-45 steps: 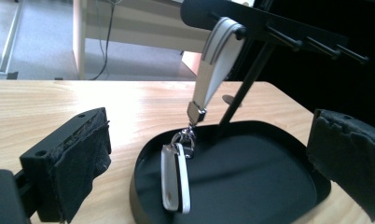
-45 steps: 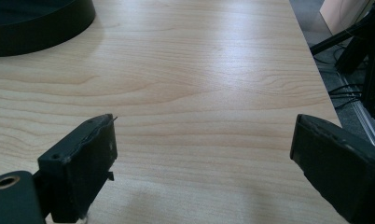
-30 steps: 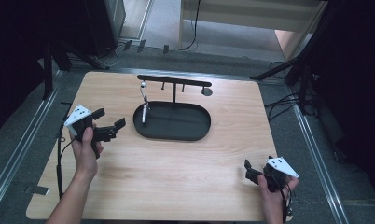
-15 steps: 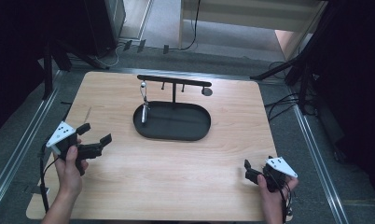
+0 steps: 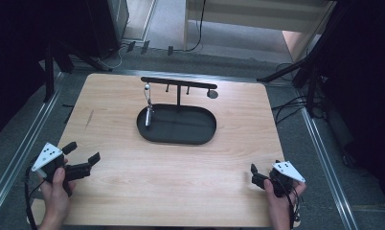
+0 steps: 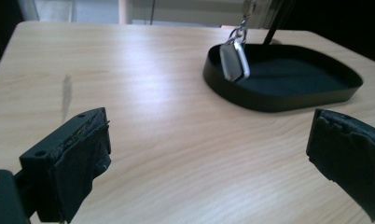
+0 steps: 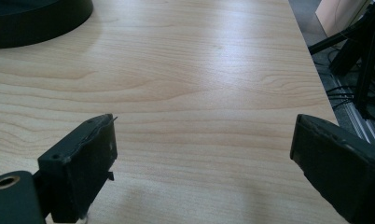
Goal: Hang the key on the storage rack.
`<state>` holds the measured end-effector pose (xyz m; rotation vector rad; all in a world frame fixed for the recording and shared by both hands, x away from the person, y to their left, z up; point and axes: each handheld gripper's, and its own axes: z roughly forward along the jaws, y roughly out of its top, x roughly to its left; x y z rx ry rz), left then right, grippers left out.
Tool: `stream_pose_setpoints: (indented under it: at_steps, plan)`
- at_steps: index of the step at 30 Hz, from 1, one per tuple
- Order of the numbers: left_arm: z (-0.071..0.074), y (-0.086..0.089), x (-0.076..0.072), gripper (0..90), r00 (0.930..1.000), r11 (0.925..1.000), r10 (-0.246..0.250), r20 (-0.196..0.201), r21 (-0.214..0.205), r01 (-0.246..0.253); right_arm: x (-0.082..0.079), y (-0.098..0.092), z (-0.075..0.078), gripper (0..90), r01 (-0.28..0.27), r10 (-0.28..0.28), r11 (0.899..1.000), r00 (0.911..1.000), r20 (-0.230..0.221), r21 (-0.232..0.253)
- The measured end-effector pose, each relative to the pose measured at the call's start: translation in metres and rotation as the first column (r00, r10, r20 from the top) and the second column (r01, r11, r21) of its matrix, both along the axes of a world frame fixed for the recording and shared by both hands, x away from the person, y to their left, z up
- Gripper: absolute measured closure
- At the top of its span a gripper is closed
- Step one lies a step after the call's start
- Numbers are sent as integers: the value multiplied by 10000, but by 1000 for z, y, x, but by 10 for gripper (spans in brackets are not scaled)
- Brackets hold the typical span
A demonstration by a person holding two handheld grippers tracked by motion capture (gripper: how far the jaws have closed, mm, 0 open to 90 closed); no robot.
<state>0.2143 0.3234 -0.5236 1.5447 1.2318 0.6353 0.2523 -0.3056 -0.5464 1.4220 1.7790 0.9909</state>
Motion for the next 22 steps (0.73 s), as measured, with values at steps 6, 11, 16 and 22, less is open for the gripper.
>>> stream_pose_setpoints:
  at_steps: [6, 11, 16, 22]
  plan:
    - [-12, 19, -20, 0, 9990, 9987, 400, -180, 319, -394, 0, 0, 0, 71, 16, -16, 10000, 10000, -9, -20]
    - [-19, 40, -36, 0, 9958, 9946, 853, -326, 628, -831, 0, 0, 0, 71, 18, -18, 10000, 10000, -1, -33]
    - [-26, 54, -49, 0, 9933, 9912, 1090, -387, 800, -1057, 0, 0, 0, 71, -16, 16, 10000, 10000, -8, -62]
    - [-29, 50, -47, 0, 9945, 9930, 978, -366, 697, -951, 1, 1, 0, 71, -88, 88, 9999, 10000, -44, -120]
